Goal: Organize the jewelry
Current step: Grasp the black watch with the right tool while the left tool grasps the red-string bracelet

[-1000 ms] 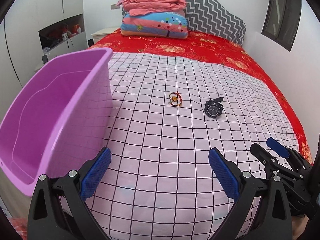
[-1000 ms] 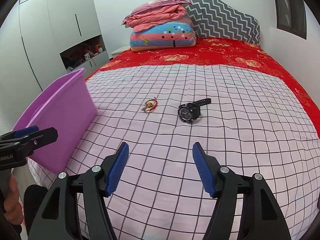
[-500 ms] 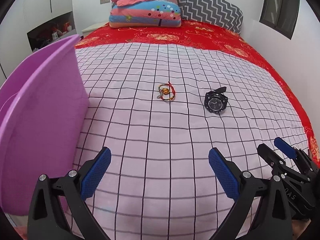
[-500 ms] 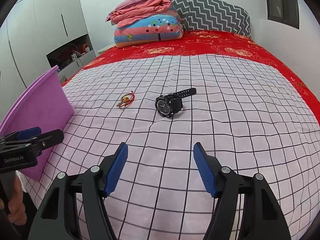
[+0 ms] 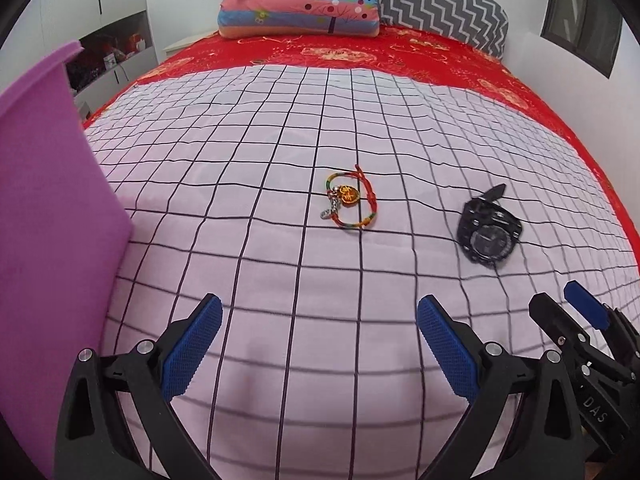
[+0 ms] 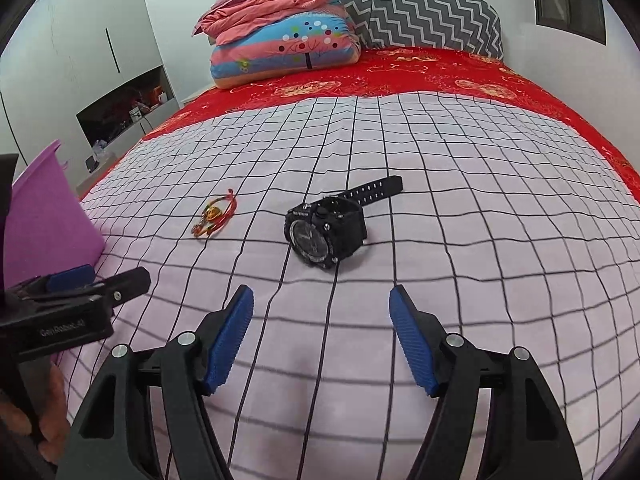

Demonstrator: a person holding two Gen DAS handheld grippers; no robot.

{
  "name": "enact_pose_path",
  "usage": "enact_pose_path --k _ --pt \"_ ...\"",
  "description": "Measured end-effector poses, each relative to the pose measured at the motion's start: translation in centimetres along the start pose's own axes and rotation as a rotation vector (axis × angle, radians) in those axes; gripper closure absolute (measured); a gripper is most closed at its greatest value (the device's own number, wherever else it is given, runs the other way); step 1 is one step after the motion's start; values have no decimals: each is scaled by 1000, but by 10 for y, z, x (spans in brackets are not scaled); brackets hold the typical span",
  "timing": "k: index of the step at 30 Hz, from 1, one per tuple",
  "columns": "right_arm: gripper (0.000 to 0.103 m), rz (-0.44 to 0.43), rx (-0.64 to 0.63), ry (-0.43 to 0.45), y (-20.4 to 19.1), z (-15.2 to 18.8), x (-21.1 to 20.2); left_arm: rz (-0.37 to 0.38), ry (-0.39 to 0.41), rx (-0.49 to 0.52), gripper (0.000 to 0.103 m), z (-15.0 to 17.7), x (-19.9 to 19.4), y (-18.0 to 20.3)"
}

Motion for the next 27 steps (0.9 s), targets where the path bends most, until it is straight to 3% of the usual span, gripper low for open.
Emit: enact_pose_path --k 9,27 --pt "33 39 -19 -66 -2 -9 58 -11 -5 12 7 -13 49 4" --pt "32 84 -14 -93 -4 -25 99 -25 -5 10 7 -32 89 6"
Point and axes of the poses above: each gripper's, at about its wrist camera, not at the fingertips, and x roughly the way its jaws point, y to its right, z to its underside, the point moved 1 cm from there along x, roughly the way its jaws point, and after that the axes turned 6 degrees about y, right-handed, at the moved point
